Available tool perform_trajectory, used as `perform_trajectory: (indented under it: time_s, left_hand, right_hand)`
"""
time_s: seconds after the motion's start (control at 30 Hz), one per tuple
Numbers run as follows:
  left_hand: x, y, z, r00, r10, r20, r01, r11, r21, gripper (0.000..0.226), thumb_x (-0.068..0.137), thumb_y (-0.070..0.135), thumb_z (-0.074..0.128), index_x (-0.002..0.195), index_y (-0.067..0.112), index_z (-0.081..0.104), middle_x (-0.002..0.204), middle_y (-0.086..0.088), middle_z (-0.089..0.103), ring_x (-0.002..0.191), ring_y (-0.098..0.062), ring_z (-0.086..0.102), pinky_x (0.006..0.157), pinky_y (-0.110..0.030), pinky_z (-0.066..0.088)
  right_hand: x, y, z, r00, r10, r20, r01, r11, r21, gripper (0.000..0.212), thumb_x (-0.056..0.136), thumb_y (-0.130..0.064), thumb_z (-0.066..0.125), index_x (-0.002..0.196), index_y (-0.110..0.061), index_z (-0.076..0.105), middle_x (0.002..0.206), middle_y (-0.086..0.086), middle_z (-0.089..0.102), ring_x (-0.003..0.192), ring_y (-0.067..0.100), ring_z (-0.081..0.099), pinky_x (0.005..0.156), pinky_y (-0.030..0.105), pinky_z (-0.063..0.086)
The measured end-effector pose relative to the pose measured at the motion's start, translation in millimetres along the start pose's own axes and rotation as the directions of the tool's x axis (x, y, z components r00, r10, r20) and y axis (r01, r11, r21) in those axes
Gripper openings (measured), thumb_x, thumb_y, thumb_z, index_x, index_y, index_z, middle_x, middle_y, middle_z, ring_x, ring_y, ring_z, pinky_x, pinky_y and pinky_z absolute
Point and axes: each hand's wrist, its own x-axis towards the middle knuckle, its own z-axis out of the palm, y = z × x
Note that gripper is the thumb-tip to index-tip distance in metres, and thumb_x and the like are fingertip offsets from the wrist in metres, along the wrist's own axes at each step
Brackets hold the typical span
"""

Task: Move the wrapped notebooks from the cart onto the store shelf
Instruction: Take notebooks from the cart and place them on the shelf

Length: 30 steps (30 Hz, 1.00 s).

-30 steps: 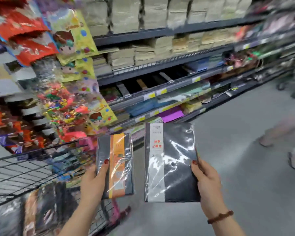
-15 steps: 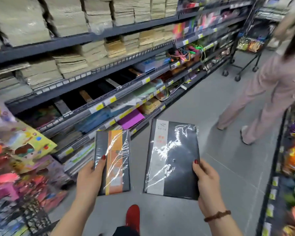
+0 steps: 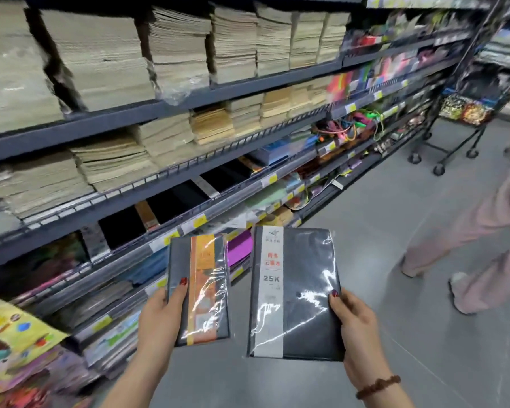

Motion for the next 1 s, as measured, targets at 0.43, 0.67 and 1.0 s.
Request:
perform_trajectory:
  time_s: [0.43, 0.67, 1.0]
  left_hand:
    - [80.6, 42.0, 95.8, 0.972, -0.073, -0.223, 0.059, 0.996, -0.068, 0.031, 0.094, 0.032, 0.054, 0.079, 0.006, 0.063, 0.074, -0.013, 0.071, 0.066, -0.028, 0.066, 0.058, -0.032, 0.045]
    - [101.3, 72.5, 178.5, 0.933, -0.137, -0.334, 0.104, 0.988, -0.115, 0.026, 0.096, 0.031, 0.051, 0.085, 0.012, 0.066, 0.077, -0.009, 0.073, 0.072, -0.028, 0.070, 0.061, -0.033, 0.050]
    - [110.6, 83.7, 210.4, 0.801, -0.276, -0.531, 0.195, 0.959, -0.203, 0.025, 0.094, 0.034, 0.055, 0.085, 0.013, 0.068, 0.078, -0.007, 0.074, 0.073, -0.028, 0.070, 0.068, -0.039, 0.055]
  right_hand:
    - [182.8, -29.2, 36.8, 0.954, 0.111, 0.277, -0.108, 0.994, -0.028, 0.019, 0.093, -0.006, 0.052, 0.095, -0.006, 0.071, 0.090, 0.014, 0.074, 0.080, 0.027, 0.069, 0.067, 0.030, 0.052]
    - [295.1, -60.4, 35.1, 0.873, 0.210, 0.441, -0.174, 0.977, -0.121, 0.019, 0.095, -0.008, 0.051, 0.101, -0.002, 0.068, 0.097, 0.016, 0.073, 0.077, 0.023, 0.071, 0.058, 0.025, 0.055]
    - [374.5, -59.9, 61.9, 0.795, 0.330, 0.510, -0.263, 0.944, -0.201, 0.018, 0.094, -0.009, 0.054, 0.102, -0.006, 0.069, 0.103, 0.012, 0.072, 0.096, 0.027, 0.068, 0.081, 0.038, 0.055]
